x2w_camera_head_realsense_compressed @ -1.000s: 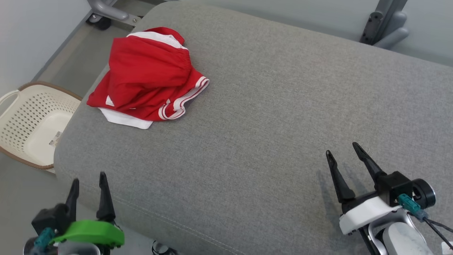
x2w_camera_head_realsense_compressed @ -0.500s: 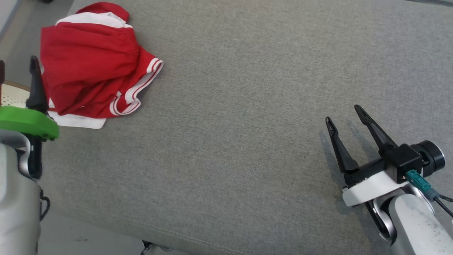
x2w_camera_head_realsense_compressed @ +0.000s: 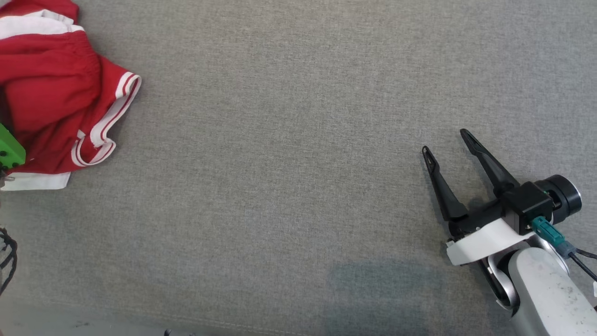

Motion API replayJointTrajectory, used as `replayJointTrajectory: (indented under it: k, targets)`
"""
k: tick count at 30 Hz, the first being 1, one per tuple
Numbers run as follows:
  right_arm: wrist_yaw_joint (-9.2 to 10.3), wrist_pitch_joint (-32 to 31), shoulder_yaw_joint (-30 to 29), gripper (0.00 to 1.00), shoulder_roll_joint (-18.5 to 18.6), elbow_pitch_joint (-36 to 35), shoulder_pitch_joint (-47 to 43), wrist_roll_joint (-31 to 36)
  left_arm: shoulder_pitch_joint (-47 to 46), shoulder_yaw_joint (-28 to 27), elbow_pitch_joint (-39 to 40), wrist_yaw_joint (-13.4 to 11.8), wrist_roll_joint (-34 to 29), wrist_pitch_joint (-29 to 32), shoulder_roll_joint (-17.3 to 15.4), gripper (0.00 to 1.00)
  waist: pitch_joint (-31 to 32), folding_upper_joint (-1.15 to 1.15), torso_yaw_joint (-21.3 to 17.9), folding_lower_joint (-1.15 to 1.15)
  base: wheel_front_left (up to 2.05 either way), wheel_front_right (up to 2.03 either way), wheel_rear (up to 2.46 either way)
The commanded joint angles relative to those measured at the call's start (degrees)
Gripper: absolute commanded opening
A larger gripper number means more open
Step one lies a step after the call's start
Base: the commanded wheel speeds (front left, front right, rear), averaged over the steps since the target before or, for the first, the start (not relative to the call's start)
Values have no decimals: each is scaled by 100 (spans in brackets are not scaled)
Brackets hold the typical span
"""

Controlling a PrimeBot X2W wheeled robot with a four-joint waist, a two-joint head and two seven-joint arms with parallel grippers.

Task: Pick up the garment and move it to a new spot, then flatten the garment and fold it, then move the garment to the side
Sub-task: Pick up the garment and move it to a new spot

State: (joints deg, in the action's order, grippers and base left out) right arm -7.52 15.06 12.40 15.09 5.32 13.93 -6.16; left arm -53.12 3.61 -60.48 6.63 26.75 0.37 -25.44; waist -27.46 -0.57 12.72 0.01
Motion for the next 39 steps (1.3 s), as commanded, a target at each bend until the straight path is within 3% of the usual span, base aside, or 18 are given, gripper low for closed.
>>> replayJointTrajectory:
  k: [1,2,3,4,13,22,30,39]
  targets:
    - [6,17,-7,100,-2,14,63,-24,-112,-7,-119,-30,50,75,-36,100,-115,57,-122,-1,0,0,0]
    - [6,17,-9,100,-6,17,65,-29,-164,-25,-197,-28,87,101,-27,100,-122,57,-131,-1,0,0,0]
    - [6,17,-12,100,-10,26,63,-34,-180,-10,-254,-20,65,133,-18,57,-122,57,-136,-1,0,0,0]
    - [6,17,-21,100,-15,34,60,-40,-191,-16,-318,-14,91,125,-3,0,-122,57,-138,-1,0,0,0]
    - [6,17,-4,100,-141,65,65,-103,-306,133,-454,28,6,-429,-44,0,109,57,-134,-1,0,0,0]
    - [6,17,12,100,-395,163,-106,-205,-471,567,-73,83,-129,-934,23,0,569,57,-246,-1,0,0,0]
    - [6,17,15,100,-668,207,-271,-257,-322,1605,1270,85,283,-1117,576,0,1001,57,-546,-1,0,0,0]
    - [6,17,52,100,-881,265,-426,-340,270,2520,2805,83,673,-1059,1438,0,1317,57,-1270,-1,0,0,0]
